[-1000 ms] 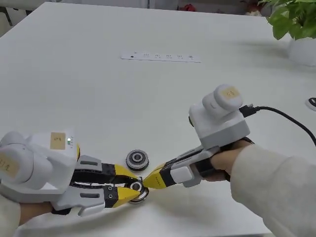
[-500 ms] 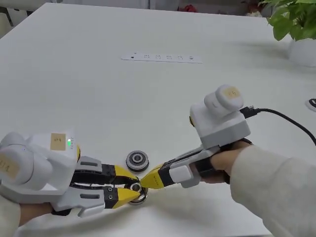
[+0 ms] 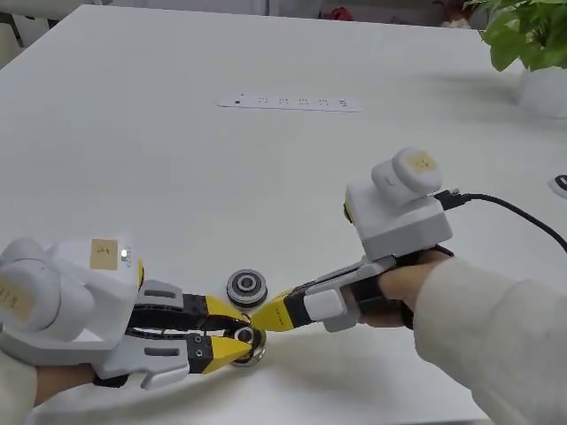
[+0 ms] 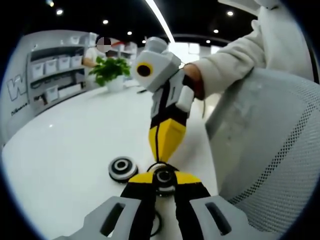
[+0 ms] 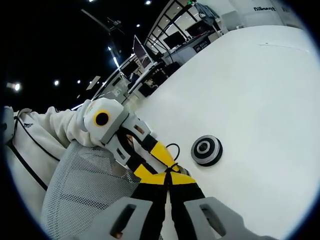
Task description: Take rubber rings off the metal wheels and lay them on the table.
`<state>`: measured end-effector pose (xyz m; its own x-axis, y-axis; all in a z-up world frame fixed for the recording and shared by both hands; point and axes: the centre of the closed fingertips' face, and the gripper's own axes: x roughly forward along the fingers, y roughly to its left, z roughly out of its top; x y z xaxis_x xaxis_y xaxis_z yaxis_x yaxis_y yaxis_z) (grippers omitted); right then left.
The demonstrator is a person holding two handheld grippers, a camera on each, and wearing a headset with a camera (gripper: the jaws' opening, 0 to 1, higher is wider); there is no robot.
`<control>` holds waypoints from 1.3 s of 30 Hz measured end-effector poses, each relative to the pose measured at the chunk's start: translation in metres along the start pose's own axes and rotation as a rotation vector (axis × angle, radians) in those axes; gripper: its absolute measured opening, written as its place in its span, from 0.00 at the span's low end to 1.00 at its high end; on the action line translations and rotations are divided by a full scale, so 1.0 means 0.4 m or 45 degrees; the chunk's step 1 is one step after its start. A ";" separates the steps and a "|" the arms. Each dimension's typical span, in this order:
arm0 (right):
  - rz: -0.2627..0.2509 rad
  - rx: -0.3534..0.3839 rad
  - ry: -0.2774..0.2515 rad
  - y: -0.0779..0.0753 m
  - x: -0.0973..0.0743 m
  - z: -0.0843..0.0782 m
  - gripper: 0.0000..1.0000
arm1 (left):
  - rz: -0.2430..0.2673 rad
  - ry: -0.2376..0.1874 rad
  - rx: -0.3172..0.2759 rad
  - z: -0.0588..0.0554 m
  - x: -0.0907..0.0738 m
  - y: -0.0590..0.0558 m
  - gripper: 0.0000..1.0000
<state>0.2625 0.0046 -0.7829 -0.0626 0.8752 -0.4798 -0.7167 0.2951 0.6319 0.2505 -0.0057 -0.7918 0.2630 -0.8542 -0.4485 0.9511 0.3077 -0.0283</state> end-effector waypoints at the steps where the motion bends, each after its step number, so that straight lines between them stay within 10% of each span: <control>1: -0.006 0.009 -0.002 -0.003 -0.002 0.001 0.00 | 0.001 0.000 -0.009 0.000 0.000 0.000 0.14; 19: -0.046 0.037 0.043 -0.013 -0.001 -0.025 0.00 | -0.041 0.074 -0.030 -0.002 -0.008 -0.012 0.20; 39: -0.058 0.048 -0.027 -0.002 -0.050 0.003 0.00 | -0.074 0.029 0.033 0.073 -0.073 -0.034 0.48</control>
<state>0.2651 -0.0127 -0.7731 -0.0153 0.8683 -0.4958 -0.6917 0.3489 0.6324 0.2349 0.0028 -0.7525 0.2039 -0.8605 -0.4668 0.9686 0.2466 -0.0315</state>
